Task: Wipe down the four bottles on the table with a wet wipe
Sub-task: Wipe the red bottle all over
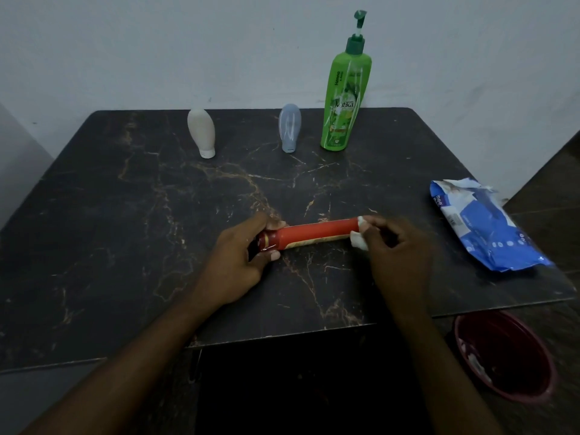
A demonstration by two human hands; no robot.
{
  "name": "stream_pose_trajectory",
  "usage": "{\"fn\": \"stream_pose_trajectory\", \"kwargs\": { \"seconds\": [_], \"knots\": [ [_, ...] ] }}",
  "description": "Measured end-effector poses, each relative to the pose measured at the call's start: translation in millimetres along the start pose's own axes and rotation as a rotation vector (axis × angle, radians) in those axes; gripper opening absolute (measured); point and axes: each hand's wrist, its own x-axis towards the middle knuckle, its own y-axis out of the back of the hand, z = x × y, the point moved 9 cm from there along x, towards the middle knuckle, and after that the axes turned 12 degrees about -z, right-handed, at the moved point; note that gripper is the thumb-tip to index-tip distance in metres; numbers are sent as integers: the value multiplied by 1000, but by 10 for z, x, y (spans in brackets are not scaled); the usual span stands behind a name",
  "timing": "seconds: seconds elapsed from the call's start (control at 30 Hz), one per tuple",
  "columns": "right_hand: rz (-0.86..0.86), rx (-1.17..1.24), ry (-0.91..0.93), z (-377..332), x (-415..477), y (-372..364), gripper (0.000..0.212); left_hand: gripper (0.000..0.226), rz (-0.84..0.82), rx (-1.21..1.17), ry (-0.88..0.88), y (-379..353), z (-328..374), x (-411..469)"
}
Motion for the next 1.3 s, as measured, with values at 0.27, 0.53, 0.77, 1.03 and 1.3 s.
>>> {"fn": "stream_pose_trajectory", "kwargs": {
  "seconds": [0.27,0.53,0.77,1.03,1.3],
  "knots": [
    [-87,-56,331,-817,-487,-732,16,36,16,-27,-87,23,102,-20],
    [23,-66,98,-108,-77,-91,11,40,15,-9,-22,21,-42,-8],
    [29,61,18,-9,-57,-56,10,39,22,0,-41,27,-3,-16],
    [-24,173,-42,103,-32,-75,5,57,18,59,-90,27,-7,30],
    [23,159,-80,146,-68,-39,10,61,-17,-134,29,29,-103,32]
  ]
}}
